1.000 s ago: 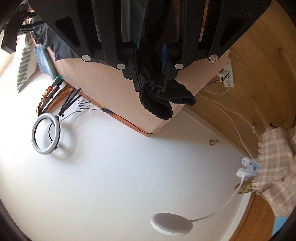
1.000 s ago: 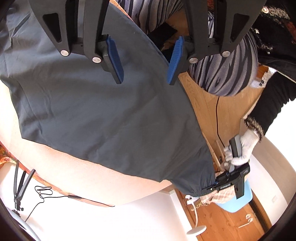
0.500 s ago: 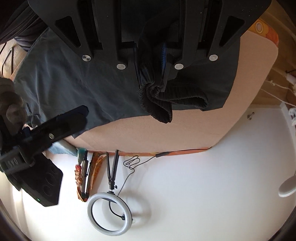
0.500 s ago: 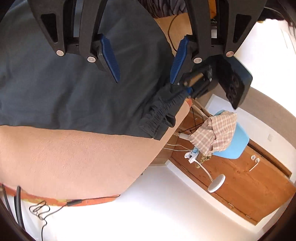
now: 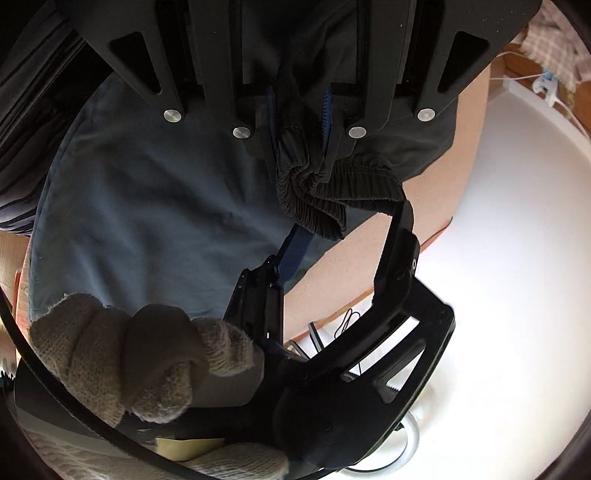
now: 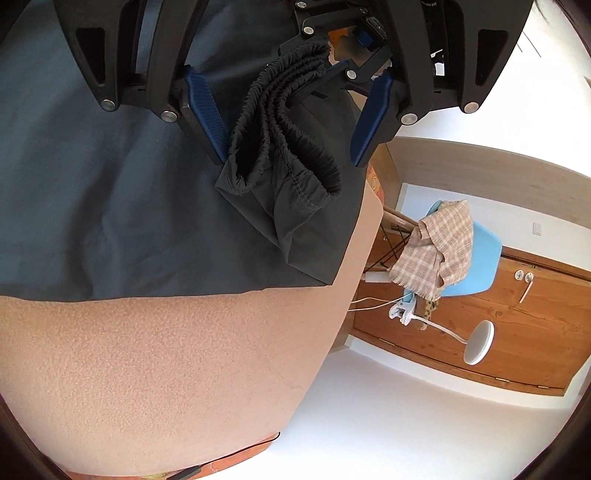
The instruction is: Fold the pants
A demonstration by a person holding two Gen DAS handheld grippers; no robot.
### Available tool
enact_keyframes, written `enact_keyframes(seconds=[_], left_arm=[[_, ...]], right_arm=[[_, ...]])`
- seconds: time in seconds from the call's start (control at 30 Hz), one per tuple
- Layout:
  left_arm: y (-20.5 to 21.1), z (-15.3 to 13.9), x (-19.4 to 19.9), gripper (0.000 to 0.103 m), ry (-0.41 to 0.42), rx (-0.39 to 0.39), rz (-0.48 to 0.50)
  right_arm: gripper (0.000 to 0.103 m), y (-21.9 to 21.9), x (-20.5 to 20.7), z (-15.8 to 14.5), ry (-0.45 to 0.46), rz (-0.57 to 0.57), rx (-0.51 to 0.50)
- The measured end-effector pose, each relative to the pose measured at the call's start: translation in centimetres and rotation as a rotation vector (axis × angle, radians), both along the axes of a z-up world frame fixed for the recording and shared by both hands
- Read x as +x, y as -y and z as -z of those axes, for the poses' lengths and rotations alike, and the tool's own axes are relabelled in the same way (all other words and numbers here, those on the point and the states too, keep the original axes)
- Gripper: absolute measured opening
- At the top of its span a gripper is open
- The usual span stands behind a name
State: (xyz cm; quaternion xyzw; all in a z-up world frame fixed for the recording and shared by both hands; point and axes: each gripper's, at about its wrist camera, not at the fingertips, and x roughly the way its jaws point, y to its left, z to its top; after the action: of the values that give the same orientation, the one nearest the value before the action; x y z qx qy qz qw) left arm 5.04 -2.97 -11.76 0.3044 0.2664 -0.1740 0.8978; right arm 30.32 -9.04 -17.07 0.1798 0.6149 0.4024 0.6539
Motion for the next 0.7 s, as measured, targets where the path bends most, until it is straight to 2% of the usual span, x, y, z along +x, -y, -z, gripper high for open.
enact_keyframes(seconds=[0.2, 0.23, 0.27, 0.37, 0.47, 0.7], left_arm=[[0.9, -0.5, -0.1, 0.016, -0.005, 0.006, 0.026], [0.9, -0.7, -0.1, 0.016, -0.004, -0.003, 0.023], [0.9, -0.9, -0.2, 0.016, -0.003, -0.015, 0.016], [-0.5, -1.4, -0.7, 0.017, -0.002, -0.06, -0.02], [-1.6, -2.2, -1.0, 0.02, 0.014, -0.132, -0.073], [-3.4, -2.9, -1.1, 0.024, 0.019, -0.217, -0.15]], right_arm=[[0.072, -2.5, 0.2, -1.1, 0.077, -0.069, -0.152], [0.065, -2.9, 0.2, -1.0, 0.084, -0.081, -0.18], [0.052, -3.1, 0.3, -0.8, 0.081, -0.093, -0.202], [0.024, -3.4, 0.2, -0.5, 0.099, -0.101, -0.239], [0.017, -2.3, 0.1, -1.0, 0.117, -0.065, -0.189], [0.016, 0.6, 0.5, -1.1, 0.08, 0.019, -0.042]])
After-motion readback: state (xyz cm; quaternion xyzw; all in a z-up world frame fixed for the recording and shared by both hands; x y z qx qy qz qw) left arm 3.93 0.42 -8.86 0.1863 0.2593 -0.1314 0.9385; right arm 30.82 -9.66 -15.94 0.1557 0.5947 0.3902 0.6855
